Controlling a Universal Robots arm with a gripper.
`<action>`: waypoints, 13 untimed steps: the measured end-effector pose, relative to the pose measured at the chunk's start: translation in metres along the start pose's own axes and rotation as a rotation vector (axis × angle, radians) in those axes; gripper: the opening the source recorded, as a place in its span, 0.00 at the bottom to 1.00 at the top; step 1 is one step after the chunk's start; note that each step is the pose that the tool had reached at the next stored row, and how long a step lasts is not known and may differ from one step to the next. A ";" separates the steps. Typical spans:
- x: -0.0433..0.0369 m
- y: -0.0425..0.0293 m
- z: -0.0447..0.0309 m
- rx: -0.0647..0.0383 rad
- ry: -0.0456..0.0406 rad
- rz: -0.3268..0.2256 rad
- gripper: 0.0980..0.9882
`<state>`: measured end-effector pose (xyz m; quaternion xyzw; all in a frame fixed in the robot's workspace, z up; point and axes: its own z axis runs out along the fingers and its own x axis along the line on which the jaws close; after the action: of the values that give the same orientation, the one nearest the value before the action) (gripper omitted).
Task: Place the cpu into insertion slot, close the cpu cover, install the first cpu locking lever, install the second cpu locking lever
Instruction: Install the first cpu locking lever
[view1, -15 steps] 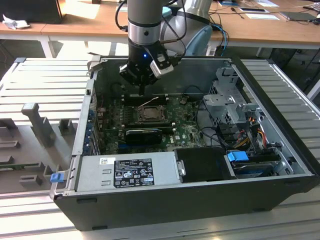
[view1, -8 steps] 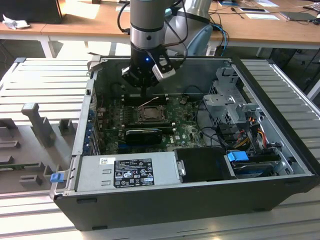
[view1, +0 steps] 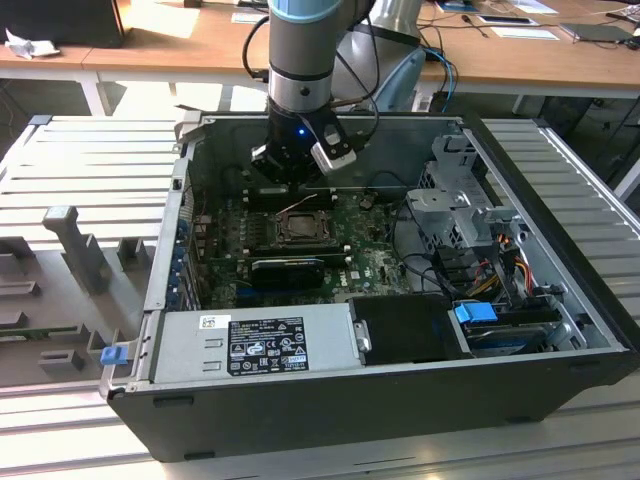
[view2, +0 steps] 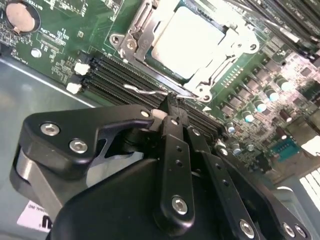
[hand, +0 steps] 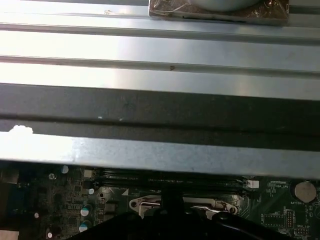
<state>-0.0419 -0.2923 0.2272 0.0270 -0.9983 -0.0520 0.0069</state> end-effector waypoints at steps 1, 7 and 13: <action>-0.0008 0.0002 0.0006 0.000 -0.0002 0.000 0.01; -0.0101 0.0010 0.0055 0.000 -0.0001 0.000 0.01; -0.0196 0.0014 0.0092 0.000 0.0002 -0.003 0.01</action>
<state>-0.0225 -0.2889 0.2180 0.0286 -0.9982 -0.0520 0.0069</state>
